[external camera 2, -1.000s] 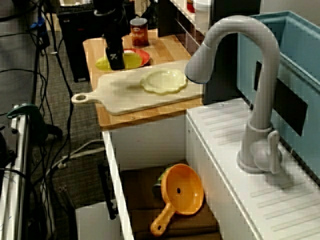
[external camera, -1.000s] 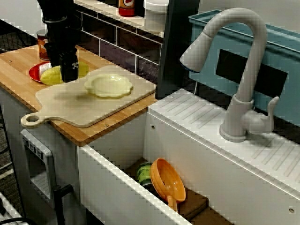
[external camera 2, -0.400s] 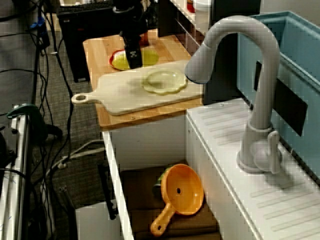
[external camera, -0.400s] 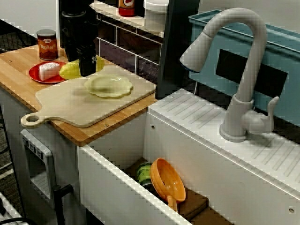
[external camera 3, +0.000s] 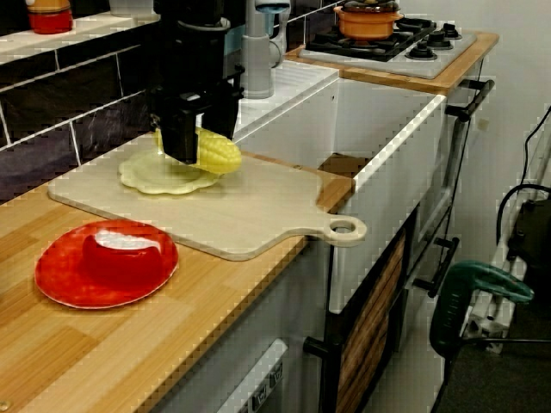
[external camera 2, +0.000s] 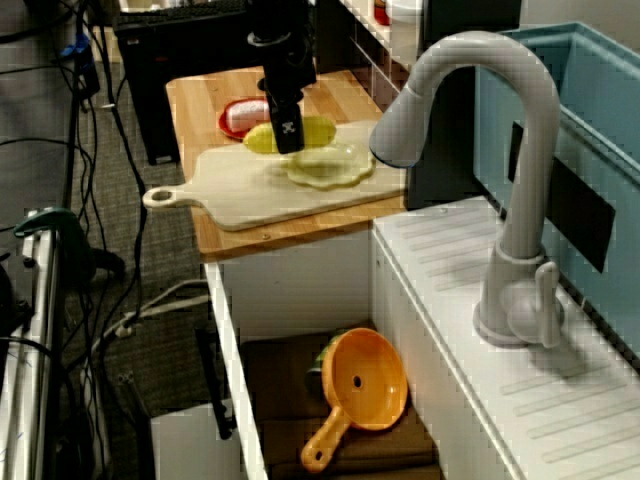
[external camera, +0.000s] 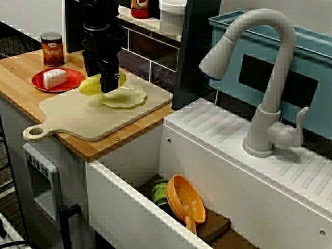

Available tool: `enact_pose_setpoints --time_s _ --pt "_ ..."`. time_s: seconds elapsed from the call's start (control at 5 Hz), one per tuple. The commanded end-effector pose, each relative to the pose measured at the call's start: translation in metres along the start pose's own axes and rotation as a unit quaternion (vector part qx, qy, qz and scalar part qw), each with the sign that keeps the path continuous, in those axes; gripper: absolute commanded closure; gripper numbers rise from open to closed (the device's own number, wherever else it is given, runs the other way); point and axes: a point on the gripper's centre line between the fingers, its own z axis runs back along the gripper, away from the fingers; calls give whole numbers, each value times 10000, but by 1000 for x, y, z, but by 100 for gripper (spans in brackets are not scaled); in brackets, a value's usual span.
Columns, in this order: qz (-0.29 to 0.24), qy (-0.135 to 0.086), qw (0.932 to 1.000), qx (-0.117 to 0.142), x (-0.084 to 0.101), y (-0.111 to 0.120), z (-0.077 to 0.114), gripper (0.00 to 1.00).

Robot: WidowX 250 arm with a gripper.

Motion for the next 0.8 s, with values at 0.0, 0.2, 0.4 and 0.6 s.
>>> enact_pose_setpoints --time_s 0.0,0.2,0.4,0.6 --pt "105 -216 9996 144 20 4 10 100" --pt "175 -188 9996 137 22 5 9 100" --pt "253 -148 9994 175 21 7 7 0" --pt "257 -126 9995 138 17 10 8 0"
